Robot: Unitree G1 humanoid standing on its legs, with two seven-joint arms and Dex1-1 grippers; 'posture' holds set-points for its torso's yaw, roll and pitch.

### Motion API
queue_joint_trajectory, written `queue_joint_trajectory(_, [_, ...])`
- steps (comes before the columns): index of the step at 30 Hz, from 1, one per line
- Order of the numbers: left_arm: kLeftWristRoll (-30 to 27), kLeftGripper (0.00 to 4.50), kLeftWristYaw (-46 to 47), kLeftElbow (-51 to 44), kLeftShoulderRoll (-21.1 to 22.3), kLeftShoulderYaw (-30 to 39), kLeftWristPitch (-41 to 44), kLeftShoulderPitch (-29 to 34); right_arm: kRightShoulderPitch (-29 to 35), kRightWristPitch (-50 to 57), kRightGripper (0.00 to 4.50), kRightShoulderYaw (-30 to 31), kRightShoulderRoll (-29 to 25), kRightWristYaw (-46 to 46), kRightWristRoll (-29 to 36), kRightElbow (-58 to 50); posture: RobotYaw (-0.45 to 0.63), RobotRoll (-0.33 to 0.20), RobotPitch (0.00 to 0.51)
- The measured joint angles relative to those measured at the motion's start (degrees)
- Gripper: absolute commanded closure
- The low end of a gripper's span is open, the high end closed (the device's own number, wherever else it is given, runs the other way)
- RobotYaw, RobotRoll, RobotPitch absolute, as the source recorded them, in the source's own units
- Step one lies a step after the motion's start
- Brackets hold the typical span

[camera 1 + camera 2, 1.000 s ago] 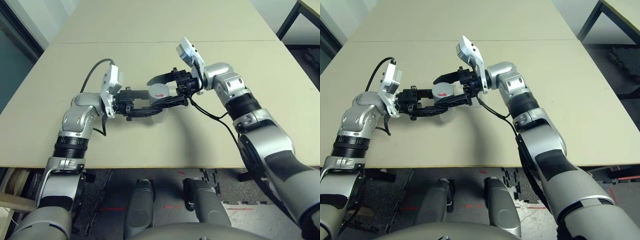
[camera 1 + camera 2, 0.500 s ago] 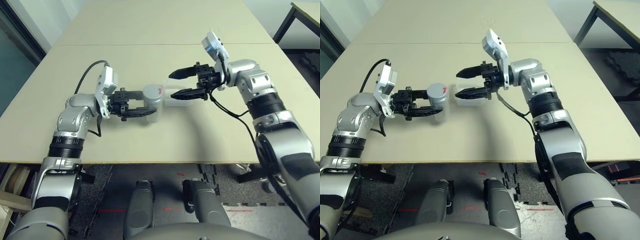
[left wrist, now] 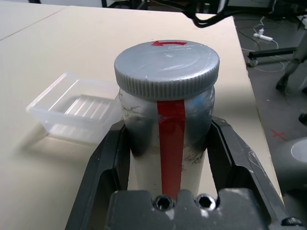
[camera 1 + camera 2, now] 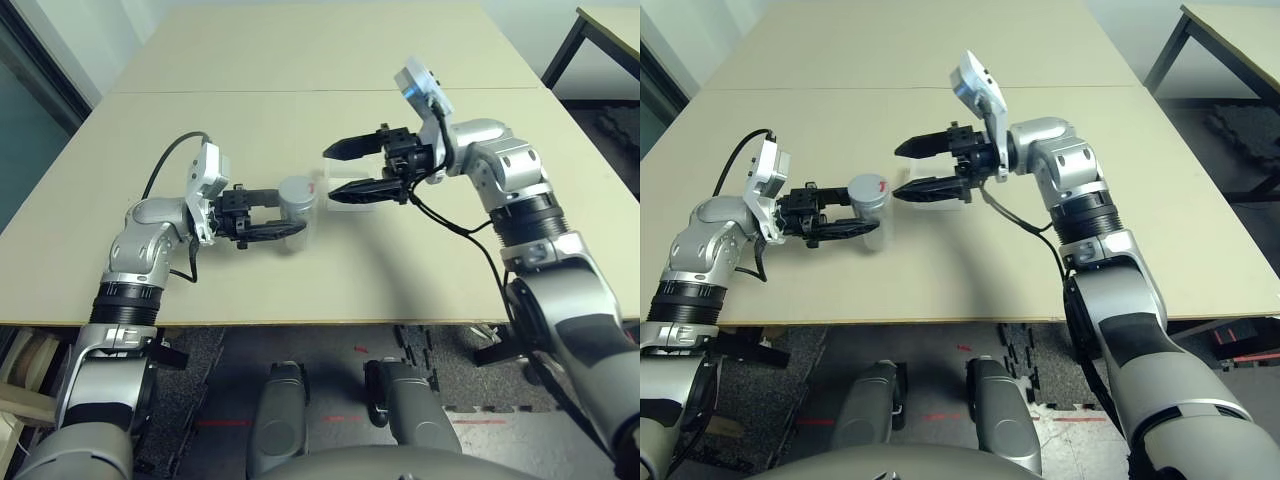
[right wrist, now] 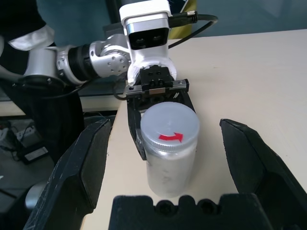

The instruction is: Pour the medicine from the bottle into the box.

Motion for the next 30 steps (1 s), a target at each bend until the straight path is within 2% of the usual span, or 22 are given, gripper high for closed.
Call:
queue_joint_trajectory(11, [-0.3,2.01,0.6,0.1,-0.7,0.2,-0.1,-1.4,0.0,1.3,0.00,2.7,3.5,-6.8,-0.7,-2.0,0.07,0.000,0.142])
queue_joint_trajectory(30, [-0.3,2.01,0.9,0.3,-1.8,0.0,-0.5,-2.6,-2.6,-2.0,0.00,4.2,7.2,-13.0,-3.3,6.4,0.07,0.000,0.136])
